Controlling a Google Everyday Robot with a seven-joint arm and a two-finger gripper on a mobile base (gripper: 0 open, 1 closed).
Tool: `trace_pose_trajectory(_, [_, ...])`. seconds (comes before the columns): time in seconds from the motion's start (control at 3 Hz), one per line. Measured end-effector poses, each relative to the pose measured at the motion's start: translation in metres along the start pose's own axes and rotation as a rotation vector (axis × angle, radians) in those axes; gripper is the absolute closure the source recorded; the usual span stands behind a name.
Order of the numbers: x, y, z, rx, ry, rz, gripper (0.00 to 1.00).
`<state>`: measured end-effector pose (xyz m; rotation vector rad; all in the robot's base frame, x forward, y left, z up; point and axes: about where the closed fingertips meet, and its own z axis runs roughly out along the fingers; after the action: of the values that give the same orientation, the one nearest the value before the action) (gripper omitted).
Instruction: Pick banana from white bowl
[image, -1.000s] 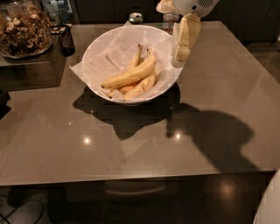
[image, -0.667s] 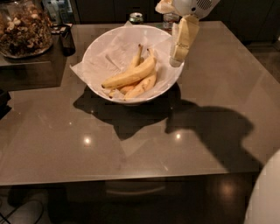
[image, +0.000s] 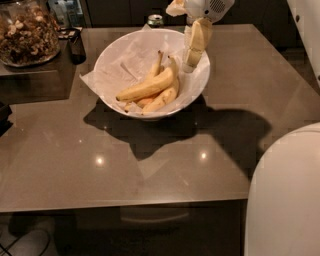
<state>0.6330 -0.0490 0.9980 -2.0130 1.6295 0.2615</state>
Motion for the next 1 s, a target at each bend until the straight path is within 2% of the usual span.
trace_pose_trajectory(0.33, [0.0,0.0,0.0,0.0,0.0,0.0,0.19])
trace_pose_trajectory(0.67, [-0.003,-0.007,0.007,0.009,-0.008,-0.007,0.42])
trace_pose_trajectory(1.0, [-0.004,-0.01,0.03,-0.051,-0.017,-0.029,0.51])
